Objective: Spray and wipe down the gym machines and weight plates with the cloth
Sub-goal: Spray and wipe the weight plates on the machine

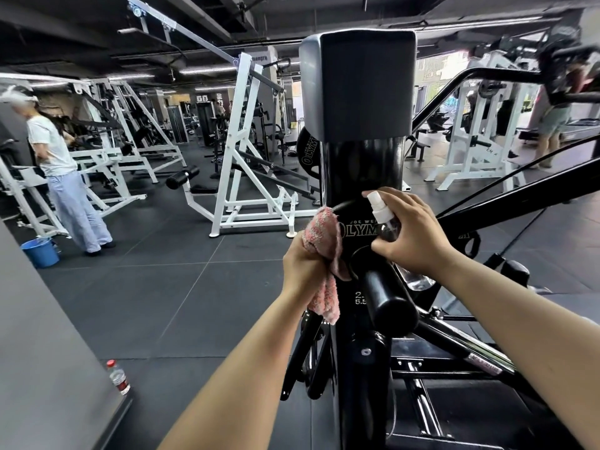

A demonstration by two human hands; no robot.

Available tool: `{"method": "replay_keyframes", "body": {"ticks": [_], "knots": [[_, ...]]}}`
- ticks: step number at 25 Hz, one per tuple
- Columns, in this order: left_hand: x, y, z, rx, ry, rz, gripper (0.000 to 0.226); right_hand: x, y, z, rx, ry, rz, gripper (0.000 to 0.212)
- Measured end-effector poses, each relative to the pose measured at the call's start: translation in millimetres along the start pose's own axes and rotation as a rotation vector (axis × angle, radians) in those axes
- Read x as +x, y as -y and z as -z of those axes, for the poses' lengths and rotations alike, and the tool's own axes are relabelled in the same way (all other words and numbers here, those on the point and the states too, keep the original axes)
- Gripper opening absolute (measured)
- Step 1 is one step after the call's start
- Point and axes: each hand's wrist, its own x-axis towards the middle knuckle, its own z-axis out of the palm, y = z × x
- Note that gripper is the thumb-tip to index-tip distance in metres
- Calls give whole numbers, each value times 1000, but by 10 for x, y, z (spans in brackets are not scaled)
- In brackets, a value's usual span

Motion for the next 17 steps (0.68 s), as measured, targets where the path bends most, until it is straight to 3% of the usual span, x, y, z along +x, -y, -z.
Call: {"method": "replay_keyframes", "body": {"ticks": [3, 6, 9, 11, 13, 15, 17], "knots": [[-208, 3, -4, -151, 25, 130, 15, 17, -14, 7, 17, -4, -2, 77], [-366, -18, -17, -239, 80, 186, 36, 2, -3, 6, 22, -12, -14, 79], [-336, -98, -3, -231, 27, 182, 24, -21, 29, -11, -3, -9, -47, 80], [-267, -168, 27, -104, -3, 56, 28, 4, 61, 18, -10, 22, -88, 82], [-202, -265, 83, 140, -11, -191, 46, 25, 84, 31, -30, 55, -89, 80], [-99, -383, 117, 387, 10, -453, 48, 37, 106, 21, -52, 76, -82, 75], [-20, -426, 103, 551, 44, -558, 53, 33, 98, 15, -60, 64, -81, 75]]}}
